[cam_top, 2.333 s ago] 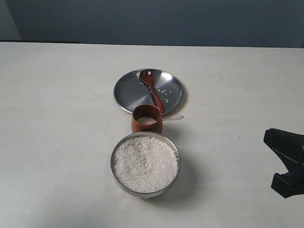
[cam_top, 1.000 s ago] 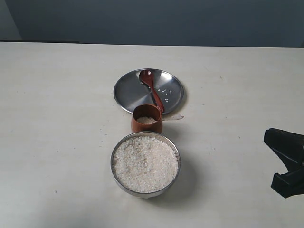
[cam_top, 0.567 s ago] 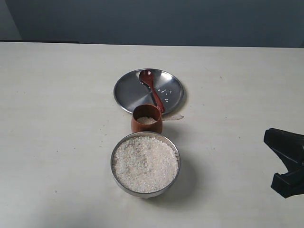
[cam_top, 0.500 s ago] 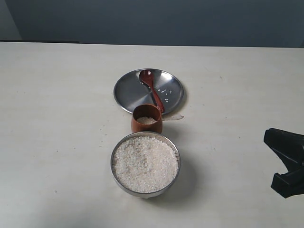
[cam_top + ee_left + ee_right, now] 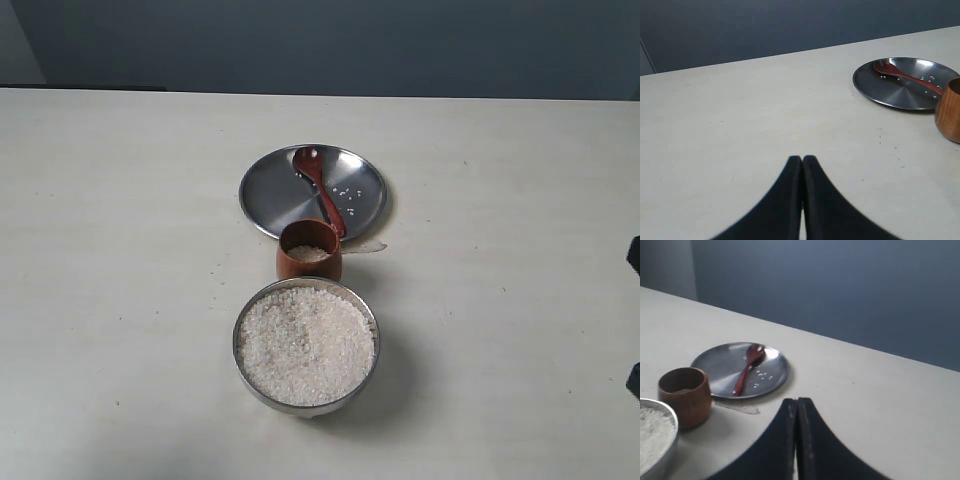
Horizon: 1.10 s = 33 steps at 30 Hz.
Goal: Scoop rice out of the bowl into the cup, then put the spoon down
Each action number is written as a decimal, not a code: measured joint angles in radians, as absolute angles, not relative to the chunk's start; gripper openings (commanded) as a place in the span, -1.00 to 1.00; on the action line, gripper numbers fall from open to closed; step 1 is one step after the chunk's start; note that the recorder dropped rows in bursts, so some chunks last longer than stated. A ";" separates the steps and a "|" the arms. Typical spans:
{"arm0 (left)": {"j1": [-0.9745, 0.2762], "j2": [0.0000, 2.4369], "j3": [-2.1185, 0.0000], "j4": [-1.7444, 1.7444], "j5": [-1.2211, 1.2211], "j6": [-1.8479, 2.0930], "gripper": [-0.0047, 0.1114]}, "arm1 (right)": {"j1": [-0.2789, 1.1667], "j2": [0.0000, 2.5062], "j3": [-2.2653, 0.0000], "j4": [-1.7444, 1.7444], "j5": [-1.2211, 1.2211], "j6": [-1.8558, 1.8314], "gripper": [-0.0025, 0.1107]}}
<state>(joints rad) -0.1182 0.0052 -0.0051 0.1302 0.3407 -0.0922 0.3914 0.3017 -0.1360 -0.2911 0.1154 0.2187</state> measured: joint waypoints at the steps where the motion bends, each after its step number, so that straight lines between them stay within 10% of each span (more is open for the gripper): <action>1: -0.118 0.005 -0.005 0.130 0.341 -0.092 -0.91 | 0.372 0.284 -0.136 -0.293 0.132 0.219 -0.96; 33: -0.118 0.005 -0.005 0.130 0.341 -0.092 -0.91 | 0.100 0.013 -0.005 -0.174 0.338 0.247 -0.96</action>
<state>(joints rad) -0.1182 0.0052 -0.0051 0.1302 0.3407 -0.0922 0.1004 0.0128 -0.0047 -0.1744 0.3385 0.2466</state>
